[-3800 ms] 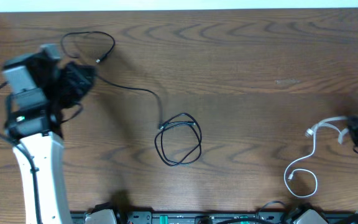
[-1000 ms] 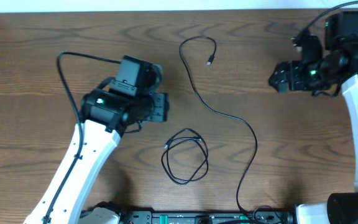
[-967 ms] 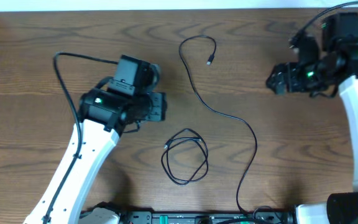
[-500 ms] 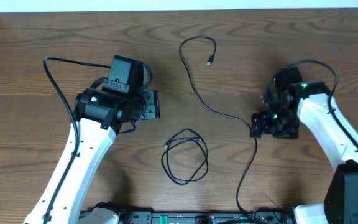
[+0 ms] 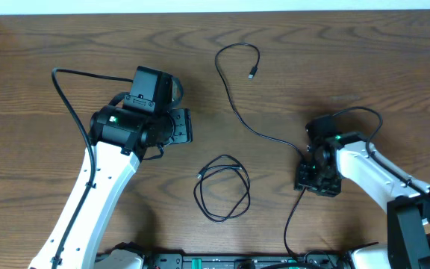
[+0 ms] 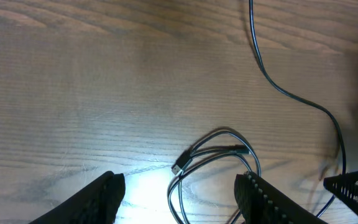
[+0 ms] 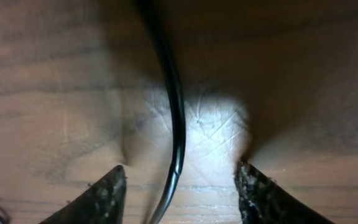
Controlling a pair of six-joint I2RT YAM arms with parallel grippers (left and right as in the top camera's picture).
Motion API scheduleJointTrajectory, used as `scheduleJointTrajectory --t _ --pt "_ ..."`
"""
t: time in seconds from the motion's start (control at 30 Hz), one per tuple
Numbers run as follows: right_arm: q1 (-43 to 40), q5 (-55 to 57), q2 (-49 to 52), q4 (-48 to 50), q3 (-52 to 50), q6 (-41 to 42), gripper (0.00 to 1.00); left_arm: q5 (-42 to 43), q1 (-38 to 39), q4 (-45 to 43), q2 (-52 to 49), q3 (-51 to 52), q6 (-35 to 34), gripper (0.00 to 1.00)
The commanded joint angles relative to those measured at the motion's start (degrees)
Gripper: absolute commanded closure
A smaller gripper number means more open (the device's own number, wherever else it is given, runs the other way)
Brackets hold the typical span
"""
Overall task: Untangle cables
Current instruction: 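Move the right gripper to the long black cable and grasp it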
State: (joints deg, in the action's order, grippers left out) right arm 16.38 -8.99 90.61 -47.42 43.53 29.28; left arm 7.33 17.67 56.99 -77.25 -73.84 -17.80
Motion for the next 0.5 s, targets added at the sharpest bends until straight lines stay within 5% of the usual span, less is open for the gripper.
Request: scheduleJointTrajectory --t 0.0,0.1,0.23,0.47 --pt "1.88 0.96 1.16 1.4 -2.51 4.13 0.76 -0.55 -0.31 0.17 -0.22 0.52 -0.11 0.38" --pt "1.81 1.14 1.16 3.48 -2.21 4.09 0.99 -0.52 -0.31 0.17 -0.22 0.52 -0.11 0.38" --pt "-1.14 6.51 0.83 2.16 3.45 0.83 0.99 -0.52 -0.31 0.17 -0.22 0.52 -0.11 0.38" --pt "-22.45 15.52 -6.01 -16.7 33.35 -2.8 0.99 -0.55 -0.31 0.11 -0.22 0.52 -0.11 0.38"
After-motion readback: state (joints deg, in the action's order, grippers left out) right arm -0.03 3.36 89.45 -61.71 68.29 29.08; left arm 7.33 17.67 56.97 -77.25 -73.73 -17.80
